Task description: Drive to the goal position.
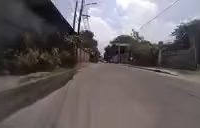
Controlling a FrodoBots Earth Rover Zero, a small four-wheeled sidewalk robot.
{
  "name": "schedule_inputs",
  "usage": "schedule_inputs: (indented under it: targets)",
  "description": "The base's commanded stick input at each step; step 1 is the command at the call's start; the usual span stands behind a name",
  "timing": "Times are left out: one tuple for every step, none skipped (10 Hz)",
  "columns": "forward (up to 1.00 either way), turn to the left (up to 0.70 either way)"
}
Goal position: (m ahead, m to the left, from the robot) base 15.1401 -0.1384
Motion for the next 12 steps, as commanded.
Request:
schedule_inputs:
  targets:
    - [1.00,0.00]
    - [1.00,0.00]
    - [1.00,0.00]
    - [1.00,0.00]
    - [1.00,0.00]
    - [1.00,-0.22]
    - [1.00,-0.40]
    - [1.00,-0.40]
    - [1.00,-0.40]
    - [1.00,-0.40]
    - [1.00,-0.13]
    - [1.00,-0.01]
